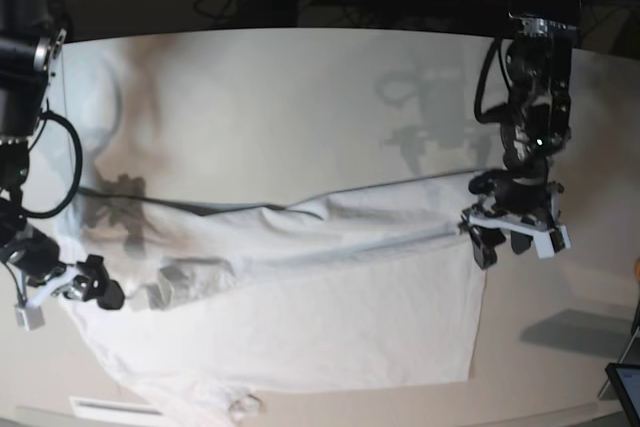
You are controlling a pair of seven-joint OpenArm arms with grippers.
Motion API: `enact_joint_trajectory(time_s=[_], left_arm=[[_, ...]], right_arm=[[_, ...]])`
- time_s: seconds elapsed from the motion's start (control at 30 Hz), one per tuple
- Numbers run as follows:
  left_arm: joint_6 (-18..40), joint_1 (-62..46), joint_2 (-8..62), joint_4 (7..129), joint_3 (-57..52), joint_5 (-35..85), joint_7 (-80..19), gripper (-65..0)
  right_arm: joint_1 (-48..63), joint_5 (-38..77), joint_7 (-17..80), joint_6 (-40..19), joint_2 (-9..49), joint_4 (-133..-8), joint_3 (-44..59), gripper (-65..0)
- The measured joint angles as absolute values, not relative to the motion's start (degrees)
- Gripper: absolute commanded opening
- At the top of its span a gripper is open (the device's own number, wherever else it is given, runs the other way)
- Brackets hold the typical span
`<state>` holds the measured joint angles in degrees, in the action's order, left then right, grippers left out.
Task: Fold the T-shirt properly
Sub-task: 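Lower the folded edge onto the shirt and open both grippers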
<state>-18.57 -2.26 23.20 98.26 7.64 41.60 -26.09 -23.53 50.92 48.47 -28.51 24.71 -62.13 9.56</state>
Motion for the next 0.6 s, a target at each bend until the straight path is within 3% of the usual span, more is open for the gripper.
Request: enact_joint_trajectory(time_s=[0.13,0.23,0.3,0.37,0.43,0.5,0.53,0.6], left_arm=[[-19.8,-11.3,20.8,100.1,7.2,29.4,-27.4,-27.9],[-19.5,-15.0,20.8,101.3,7.2,25.1,-26.6,-28.7],[-19.5,-16.1,20.1,102.4,7.1,24.8,-26.5,-36.6],[-18.8,-16.7,19.8,103.8,6.1,25.4,-26.9,-50.6],[-19.5,-16.5,19.8,104.7,4.4,25.2,-26.5,-61.6],[-19.9,-15.9,19.5,105.5,4.3,24.4,-26.0,-65.0],[-19.4,-15.7,19.3,105.7,4.4,24.4,-25.9,-65.0],[-19.3,-15.1,18.2,105.6,4.9,24.4,-26.5,-65.0]], right_arm=[[-16.2,48.3,52.2,-19.5,25.5,-76.1,12.5,-10.4],[-8.2,47.9,52.4,-18.6,24.4,-81.9,16.2,-10.4],[-4.0,46.5,53.1,-18.0,22.6,-83.8,18.1,-13.5],[-2.0,48.1,53.6,-18.5,21.9,-86.3,19.7,-24.2],[-2.2,48.1,51.4,-18.3,22.2,-87.8,20.0,-41.8],[-2.0,48.4,51.1,-18.5,22.2,-88.2,20.0,-60.2],[-1.6,48.5,51.4,-18.5,21.9,-88.2,20.0,-65.0],[-0.9,48.0,52.8,-18.5,21.2,-87.8,19.7,-62.1]])
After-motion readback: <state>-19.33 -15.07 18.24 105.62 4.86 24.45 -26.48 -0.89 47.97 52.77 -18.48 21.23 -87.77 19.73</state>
